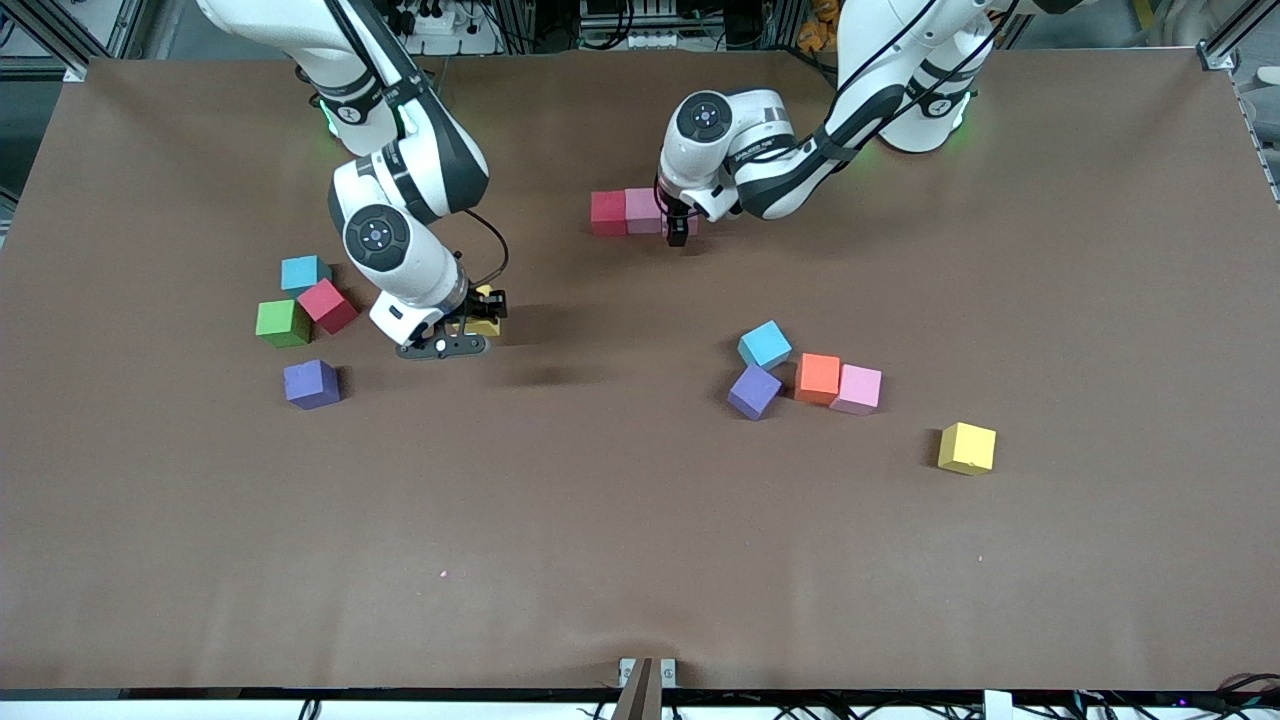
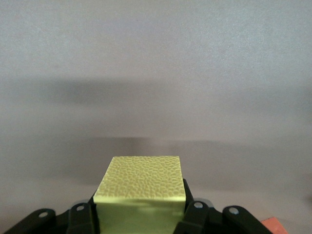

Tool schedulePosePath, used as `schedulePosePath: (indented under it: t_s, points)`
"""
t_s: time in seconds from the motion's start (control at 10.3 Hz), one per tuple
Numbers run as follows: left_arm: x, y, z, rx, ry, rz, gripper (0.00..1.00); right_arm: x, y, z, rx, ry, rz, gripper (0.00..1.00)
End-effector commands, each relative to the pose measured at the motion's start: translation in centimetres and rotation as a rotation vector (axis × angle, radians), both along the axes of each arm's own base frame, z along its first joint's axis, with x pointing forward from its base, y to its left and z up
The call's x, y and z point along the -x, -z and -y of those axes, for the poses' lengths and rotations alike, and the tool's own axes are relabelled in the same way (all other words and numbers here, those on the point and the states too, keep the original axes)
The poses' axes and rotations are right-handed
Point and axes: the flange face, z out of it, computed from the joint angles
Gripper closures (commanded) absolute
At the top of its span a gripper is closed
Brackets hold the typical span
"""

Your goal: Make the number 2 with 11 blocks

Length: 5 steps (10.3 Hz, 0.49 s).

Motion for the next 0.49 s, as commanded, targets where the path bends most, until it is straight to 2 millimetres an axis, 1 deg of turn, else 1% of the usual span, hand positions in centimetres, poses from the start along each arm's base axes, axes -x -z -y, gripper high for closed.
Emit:
schedulePosePath:
  t_s: [0.0, 0.1, 0.29, 0.39]
  points:
    - [1.17, -1.09, 1.5, -0.089, -0.35, 0.019, 0.0, 0.01, -0.01, -0.39, -0.006, 0.022, -0.014, 0.83]
    - [1.72, -1.44, 1.65, -0.093, -0.335, 0.024, 0.0, -0.01, -0.02, -0.39, -0.006, 0.022, -0.013, 0.83]
    - [1.68, -1.72, 1.73, -0.091, -0.335, 0.028, 0.0, 0.1, -0.03, -0.62, -0.006, 0.021, -0.011, 0.83]
    - [1.63, -1.96, 1.71, -0.089, -0.335, 0.034, 0.0, 0.2, -0.21, -1.14, -0.006, 0.03, -0.008, 0.83]
